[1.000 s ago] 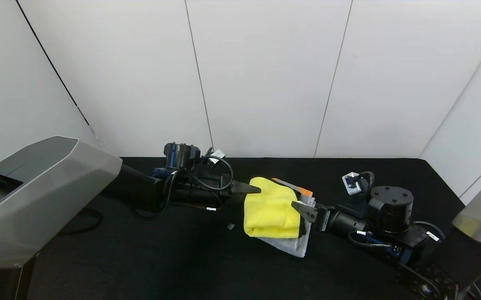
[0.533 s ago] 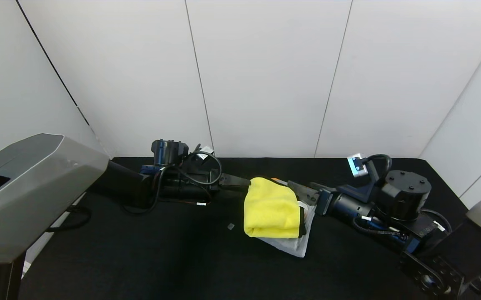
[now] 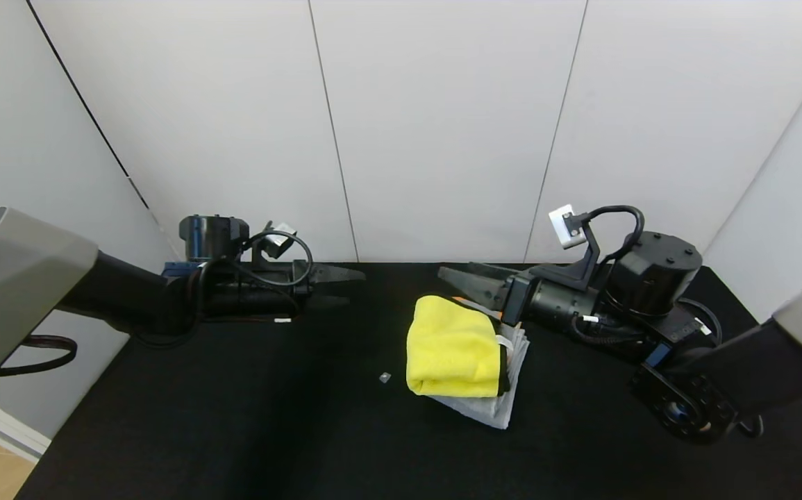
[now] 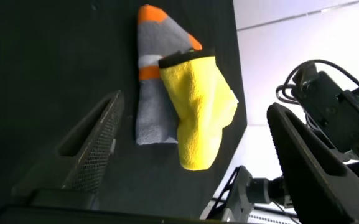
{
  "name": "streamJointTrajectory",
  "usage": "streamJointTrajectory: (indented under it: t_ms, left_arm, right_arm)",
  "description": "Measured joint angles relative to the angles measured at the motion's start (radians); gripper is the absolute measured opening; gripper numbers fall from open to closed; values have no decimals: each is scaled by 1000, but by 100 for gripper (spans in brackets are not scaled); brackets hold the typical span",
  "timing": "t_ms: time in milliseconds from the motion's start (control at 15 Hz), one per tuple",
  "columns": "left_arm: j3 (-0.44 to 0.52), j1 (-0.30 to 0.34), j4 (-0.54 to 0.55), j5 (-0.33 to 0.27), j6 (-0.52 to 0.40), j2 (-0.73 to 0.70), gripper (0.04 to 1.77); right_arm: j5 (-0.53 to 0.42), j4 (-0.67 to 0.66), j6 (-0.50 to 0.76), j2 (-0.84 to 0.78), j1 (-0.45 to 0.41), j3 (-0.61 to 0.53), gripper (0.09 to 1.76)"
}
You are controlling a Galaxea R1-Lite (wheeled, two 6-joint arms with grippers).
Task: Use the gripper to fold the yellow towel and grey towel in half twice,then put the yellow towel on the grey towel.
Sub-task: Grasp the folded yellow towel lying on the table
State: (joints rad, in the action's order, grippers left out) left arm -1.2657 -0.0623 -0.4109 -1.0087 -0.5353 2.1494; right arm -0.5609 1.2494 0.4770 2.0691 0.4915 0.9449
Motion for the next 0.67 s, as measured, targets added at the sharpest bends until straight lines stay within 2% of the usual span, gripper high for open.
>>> streamJointTrajectory:
  t_ms: [400, 667]
  left_arm:
    - [33, 134, -9, -6, 1, -64, 168]
    - [26, 159, -11, -6, 0, -75, 170]
  right_arm:
    - [-24, -120, 2, 92, 110, 165, 170]
    - [-13, -117, 1, 186, 144, 177, 170]
